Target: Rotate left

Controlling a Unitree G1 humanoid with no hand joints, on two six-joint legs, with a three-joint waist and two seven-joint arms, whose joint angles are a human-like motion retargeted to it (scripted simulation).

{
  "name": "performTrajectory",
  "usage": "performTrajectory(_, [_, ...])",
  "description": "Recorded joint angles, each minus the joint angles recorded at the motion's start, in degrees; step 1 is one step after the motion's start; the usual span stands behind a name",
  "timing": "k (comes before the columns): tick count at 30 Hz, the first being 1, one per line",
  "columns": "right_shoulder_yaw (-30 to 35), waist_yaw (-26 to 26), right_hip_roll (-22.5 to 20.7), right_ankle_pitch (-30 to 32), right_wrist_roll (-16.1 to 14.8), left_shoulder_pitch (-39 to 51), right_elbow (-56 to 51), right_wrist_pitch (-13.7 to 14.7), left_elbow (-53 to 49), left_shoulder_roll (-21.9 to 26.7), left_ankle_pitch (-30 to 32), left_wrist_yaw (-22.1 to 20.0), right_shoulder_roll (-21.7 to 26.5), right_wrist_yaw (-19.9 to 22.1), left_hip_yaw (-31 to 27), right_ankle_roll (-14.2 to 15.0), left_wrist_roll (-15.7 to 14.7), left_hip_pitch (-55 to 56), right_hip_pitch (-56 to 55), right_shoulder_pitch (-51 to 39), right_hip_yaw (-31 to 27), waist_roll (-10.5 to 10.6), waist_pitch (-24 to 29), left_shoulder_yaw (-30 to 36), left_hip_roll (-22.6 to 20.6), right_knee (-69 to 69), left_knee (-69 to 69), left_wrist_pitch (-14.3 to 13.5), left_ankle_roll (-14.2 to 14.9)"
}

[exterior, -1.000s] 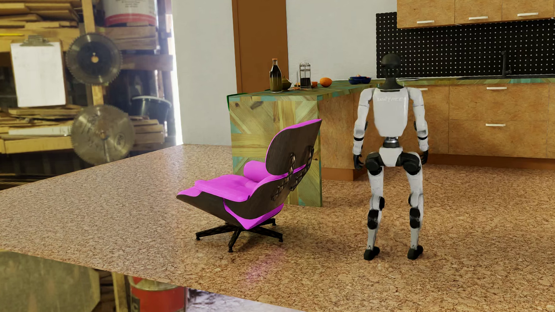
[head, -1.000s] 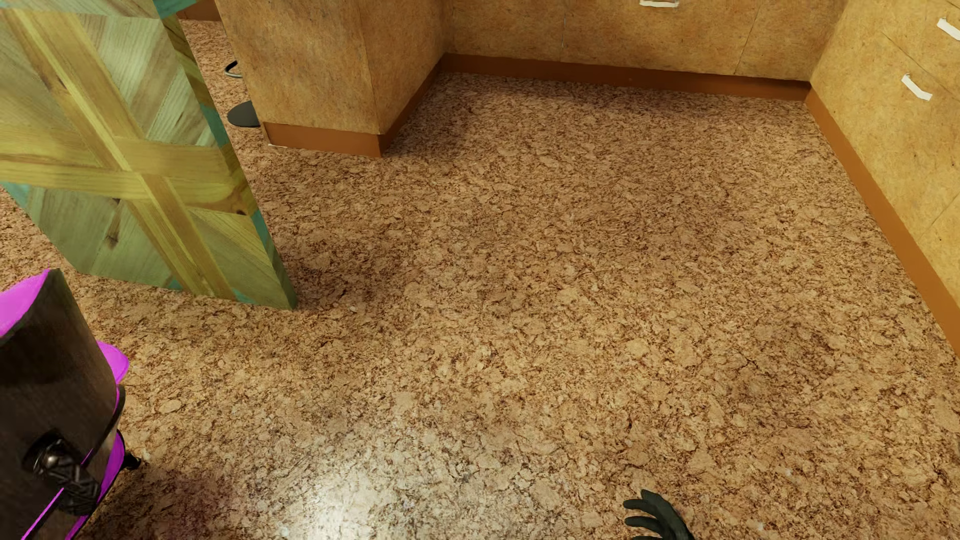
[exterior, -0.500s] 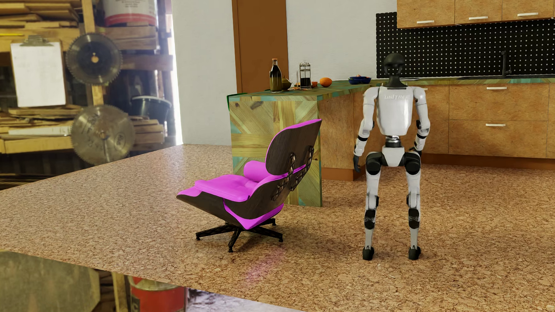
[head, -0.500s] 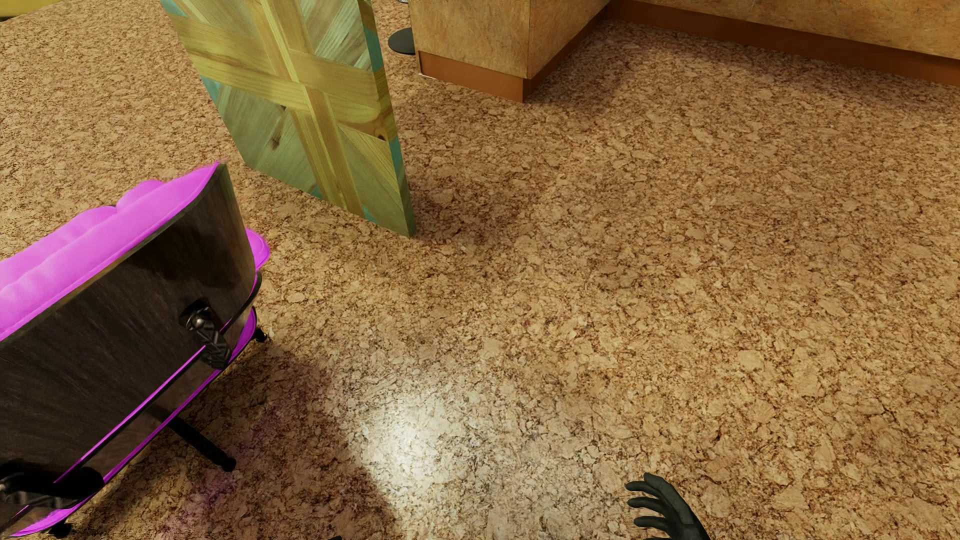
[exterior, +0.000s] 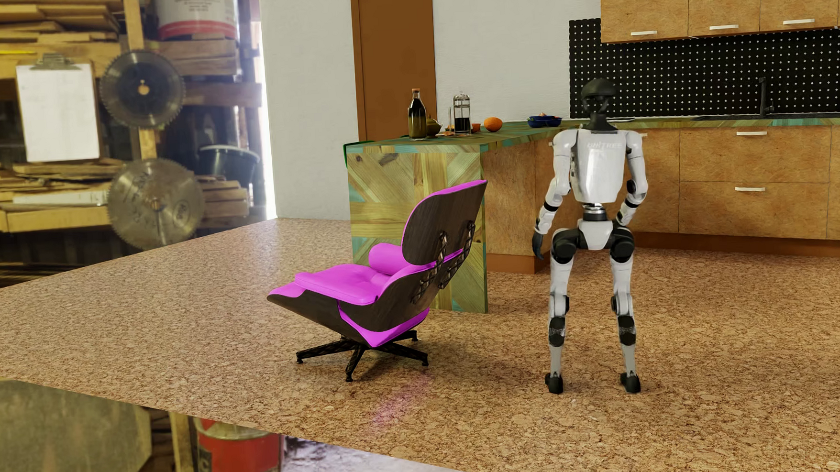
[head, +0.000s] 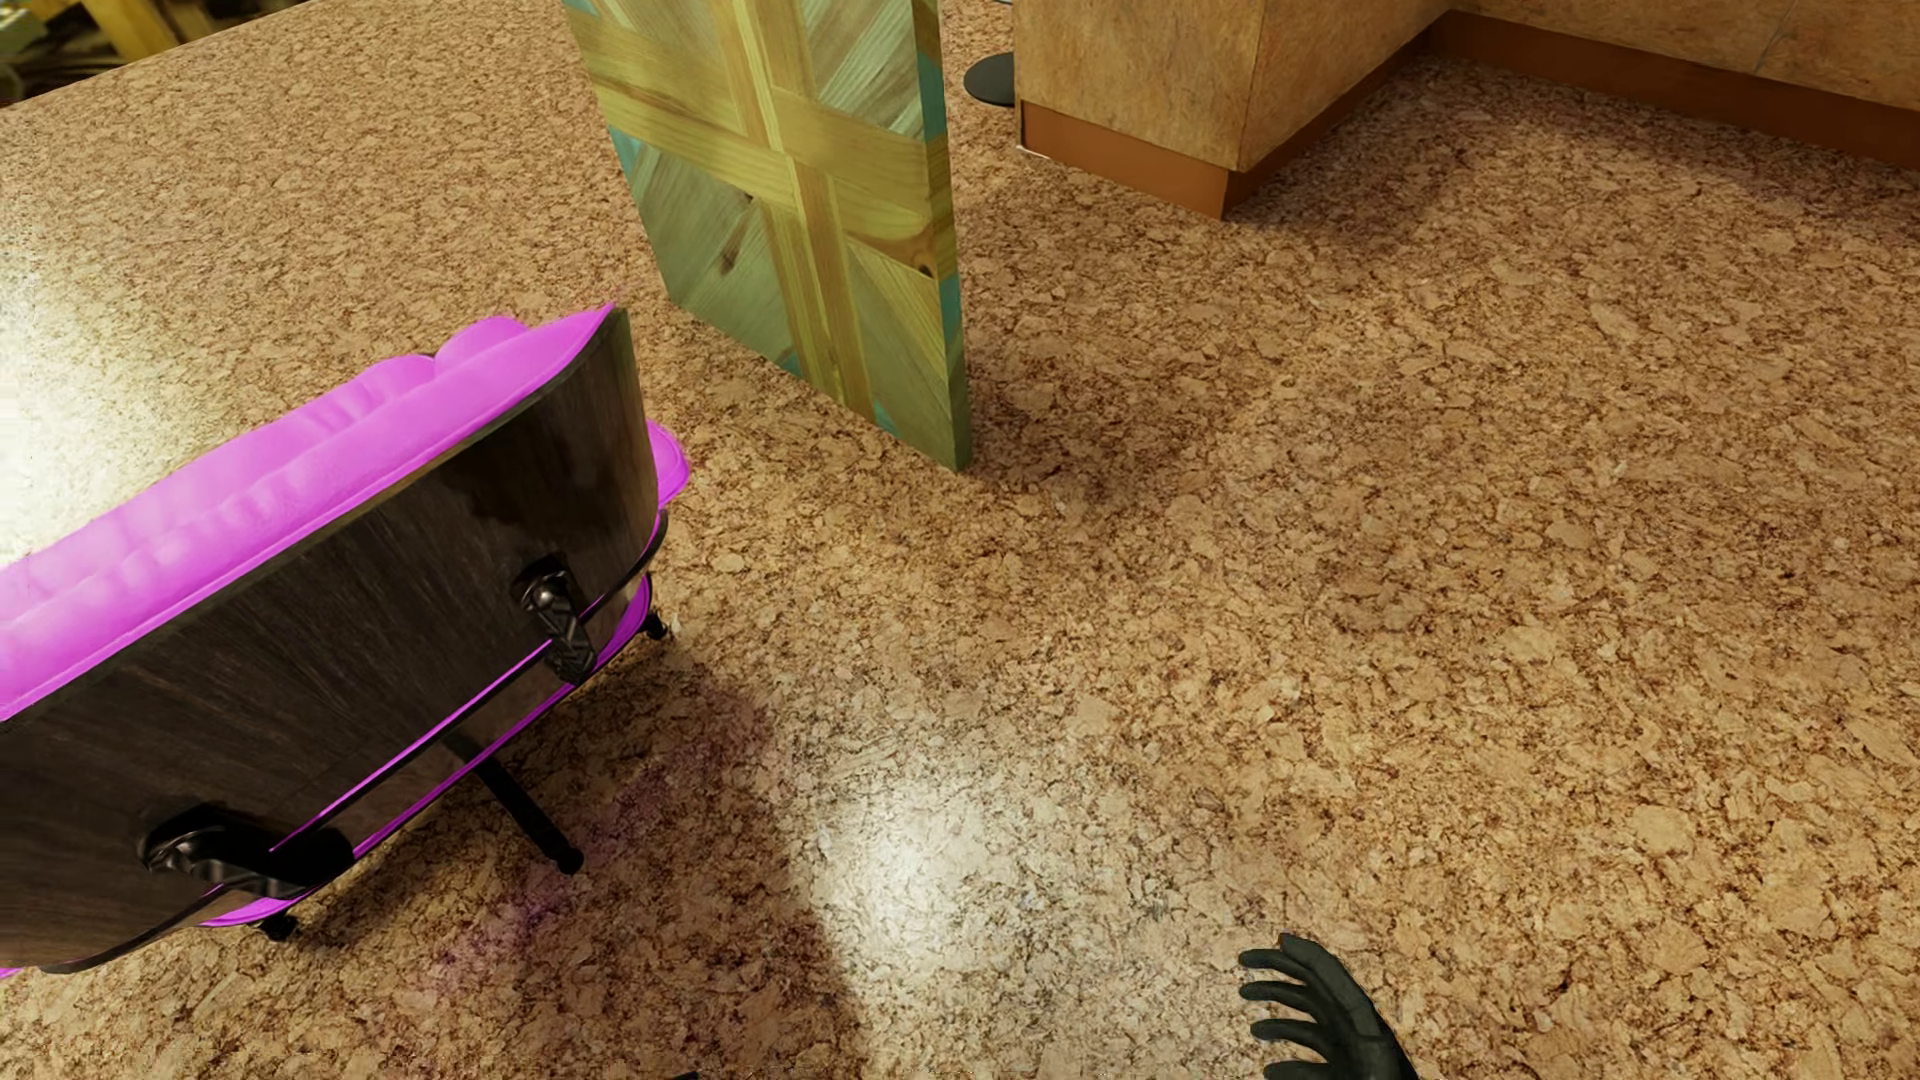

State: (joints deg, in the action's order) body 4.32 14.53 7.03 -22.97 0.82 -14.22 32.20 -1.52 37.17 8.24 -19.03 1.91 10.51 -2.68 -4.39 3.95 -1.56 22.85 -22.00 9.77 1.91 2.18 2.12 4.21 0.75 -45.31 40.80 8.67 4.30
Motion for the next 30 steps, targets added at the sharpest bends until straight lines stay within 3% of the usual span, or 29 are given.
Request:
performTrajectory(2, [0.77, 0.28, 0.46, 2.33, -1.19, -1.19, -0.91, -1.16, -0.29, -0.74, 0.62, 0.22, -0.76, 0.04, -1.72, 0.72, 0.43, 0.80, -2.18, -0.11, -0.10, -0.32, 0.73, -0.90, -0.83, -5.10, 0.32, -1.69, 0.05])
performTrajectory(4, [0.60, 0.99, -0.28, -0.86, -1.32, -1.87, 0.60, -2.08, 1.23, -0.55, 1.60, -1.23, -1.12, -0.46, -2.75, 2.14, -0.74, 1.47, 1.01, -1.14, -2.71, -1.70, -0.04, -1.84, -1.67, 0.88, -0.59, -4.23, 0.11])
performTrajectory(5, [-0.80, 3.37, -0.04, -0.51, -1.43, -0.37, 1.03, -1.69, 0.45, -1.00, 2.70, -1.64, -0.65, -0.69, -2.15, 0.84, -1.05, 1.45, 1.94, -0.14, -1.67, -1.85, -0.33, -0.75, -1.13, 3.17, -1.96, -4.16, 0.53])
performTrajectory(6, [-0.06, 2.85, 0.40, -0.26, -1.43, -0.58, 1.31, -1.36, -0.18, -1.18, 1.97, -1.76, 0.09, -0.90, 0.02, 1.15, -1.15, 1.52, 3.05, -0.51, -0.73, -1.50, -0.22, -0.73, 0.33, 4.03, -1.41, -3.83, -1.91])
performTrajectory(7, [0.74, 0.69, 0.99, -0.60, -1.21, -0.80, 0.63, -1.30, 0.38, -0.39, 1.44, -1.63, -0.03, -0.96, 1.31, 1.37, -1.09, 1.94, 3.28, -1.36, 0.07, -1.33, -0.32, -0.42, 1.42, 3.57, -0.76, -3.38, 0.99])
performTrajectory(10, [0.98, -2.27, 1.22, 1.78, -0.01, -0.13, -2.83, -1.04, 0.01, -0.03, 4.00, -0.82, -0.60, -0.78, -0.64, 2.06, -0.79, 3.57, 0.03, 0.70, -0.64, -1.59, -0.25, -1.91, 0.25, -2.64, -0.86, -1.86, -0.21])
performTrajectory(11, [0.68, -2.29, 1.04, 4.23, 0.41, -1.86, -2.25, -2.46, -0.77, -0.14, 5.23, -1.47, -0.62, -0.90, -1.91, 1.69, -1.39, 3.24, -1.67, -0.10, -2.06, -2.28, 0.37, -1.29, -0.88, -6.44, -2.13, -2.89, -0.14])
performTrajectory(13, [0.05, 1.99, 0.92, -1.23, 1.40, -4.40, 0.61, -3.77, -0.70, -0.05, 5.90, -2.84, 0.70, -1.24, -3.20, 0.61, -4.56, 4.06, 3.98, -0.07, -4.39, -4.34, -1.24, -2.42, -2.58, 5.20, -4.84, -6.52, -0.59])
performTrajectory(14, [-1.28, 4.29, 0.61, -0.58, 1.46, -4.23, 2.17, -3.23, -0.34, 0.20, 4.10, -2.55, 1.33, -1.41, -2.77, 4.38, -5.30, 4.12, 6.19, -0.77, -3.11, -3.21, -0.79, -2.10, -1.40, 8.09, -3.97, -7.25, -2.92])
performTrajectory(15, [-0.48, 3.38, 1.02, -0.72, 0.92, -3.69, 1.47, -2.57, -0.30, -0.15, 1.71, -2.07, 0.86, -1.07, -0.63, 5.20, -4.95, 5.26, 5.63, -2.20, -2.32, -2.50, -0.17, -1.86, 0.02, 6.05, -1.83, -6.92, -4.85])
performTrajectory(16, [0.58, 1.50, 1.40, -0.86, 0.24, -3.05, 1.21, -1.21, 0.51, -0.62, 1.28, -1.29, 0.21, -0.59, -0.12, 4.15, -4.09, 6.11, 4.29, -3.21, -1.87, -1.74, 0.23, -1.89, 0.69, 2.58, -0.53, -6.19, 0.64])
performTrajectory(17, [1.19, -0.10, 1.22, -0.52, -0.45, -1.39, -0.69, -0.34, 2.53, 0.37, 6.63, 0.01, -1.07, -0.07, -1.10, 1.77, -3.07, 6.79, 1.93, -2.84, -1.71, -1.14, 0.35, -1.69, 0.16, -2.31, -0.79, -5.14, -2.01])
performTrajectory(18, [2.00, -1.28, 1.09, -0.54, -0.42, -1.99, -0.26, 0.45, 1.41, 0.68, 8.44, 1.09, -2.01, 0.08, -2.33, -0.46, -2.91, 7.21, 0.28, -1.81, -2.85, -2.15, -0.05, -1.79, -1.11, -4.85, -2.33, -4.27, 0.25])
performTrajectory(19, [2.37, -0.20, 1.06, -3.32, 0.11, -2.77, 0.62, 0.49, 0.03, 0.59, 8.33, 0.91, -1.21, -0.34, -2.68, -1.91, -3.41, 7.65, 1.86, 0.03, -4.25, -3.36, -0.85, -1.99, -2.13, -0.48, -3.69, -4.10, 0.38])
performTrajectory(20, [0.09, 3.04, 1.10, -3.00, 0.56, -1.47, 2.66, 0.05, -0.27, -1.27, 5.94, -0.83, 0.51, -1.20, -1.64, 2.94, -3.45, 7.83, 5.29, 2.19, -3.24, -2.48, -0.86, -2.73, -1.41, 5.14, -3.41, -3.77, -4.30])
performTrajectory(21, [0.03, 3.58, 1.84, -3.18, 0.76, -1.65, 1.87, -2.27, -2.26, -1.70, 3.04, -2.08, 1.21, -1.43, 0.18, 5.48, -3.10, 8.54, 5.79, 1.84, -1.67, -1.92, -0.61, -2.01, -0.40, 5.13, -2.56, -3.09, -5.04])
performTrajectory(22, [0.65, 2.42, 2.18, -3.63, 0.99, -2.59, 1.93, -3.89, -1.75, -1.52, -1.47, -2.66, 0.95, -1.34, 1.91, 4.61, -2.88, 9.44, 6.45, 0.07, -0.21, -0.96, -0.69, -1.58, 0.60, 4.83, 0.75, -3.27, -8.47])
performTrajectory(23, [0.89, 0.52, 1.86, -4.79, 1.10, -3.45, 2.10, -4.76, -1.19, -1.39, -5.35, -2.54, 0.48, -0.97, 3.21, 1.88, -2.25, 10.93, 6.57, -2.74, 0.84, 0.76, -0.64, -1.23, 2.25, 3.22, 5.01, -3.28, -10.69])
performTrajectory(24, [0.67, -1.63, 2.15, -3.04, 0.88, -1.63, -0.19, -4.44, 1.59, 0.82, -0.28, -1.53, 0.48, -0.26, 2.62, 2.20, -1.64, 11.51, 2.21, -3.69, 0.31, 1.44, -0.01, 0.08, 2.75, -6.36, 5.16, -3.16, -1.00])
performTrajectory(25, [0.86, -3.69, 1.19, 0.93, 0.83, -1.41, -0.81, -3.68, 3.19, 2.66, 8.11, -0.32, 0.15, 0.47, 1.12, 2.29, -1.90, 11.57, -2.56, -4.30, -2.26, 1.12, -0.01, 0.01, 1.68, -14.79, 2.85, -3.46, -0.49])
performTrajectory(26, [0.34, -5.18, -0.28, 1.87, 1.50, -2.26, 0.14, -2.38, 2.42, 2.72, 10.69, 0.41, -0.84, 0.95, -0.05, 1.56, -3.21, 12.06, -5.45, -3.39, -5.15, -0.95, -0.79, -0.50, -0.23, -16.15, -0.05, -3.74, -0.79])
performTrajectory(27, [-0.49, -3.18, -0.26, -3.24, 2.37, -4.23, 2.09, -1.15, -0.31, -0.10, 7.52, -0.98, 0.02, 0.77, 0.03, 1.62, -4.60, 11.88, -2.51, -1.14, -6.46, -2.77, -0.87, -2.94, -1.61, -4.66, -0.58, -4.89, -0.46])
performTrajectory(28, [-1.53, -0.32, 0.37, -3.84, 2.71, -2.72, 5.18, -0.88, 0.03, -0.93, 0.72, -3.59, 1.59, 0.55, 1.26, 5.06, -5.31, 11.38, 0.67, -0.09, -4.39, -1.69, 0.01, -1.67, -1.06, -1.28, 4.01, -6.47, -4.31])
performTrajectory(29, [-1.35, 0.15, 0.66, -4.58, 2.33, -2.41, 3.94, -2.87, -0.34, -0.47, -4.48, -4.76, 1.94, 0.60, 3.60, 6.22, -4.87, 11.72, 1.01, -0.73, -2.91, -0.82, -0.09, -1.18, 0.37, -2.14, 12.52, -7.52, -8.02])
performTrajectory(30, [-0.61, -0.92, 0.56, -5.53, 1.71, -2.34, 2.79, -3.71, 0.09, 0.61, -8.34, -4.45, 1.55, 0.88, 4.29, 3.25, -3.54, 9.75, 0.57, -1.66, -1.75, 0.13, -1.22, -1.52, 1.56, -3.37, 16.93, -7.80, -8.48])
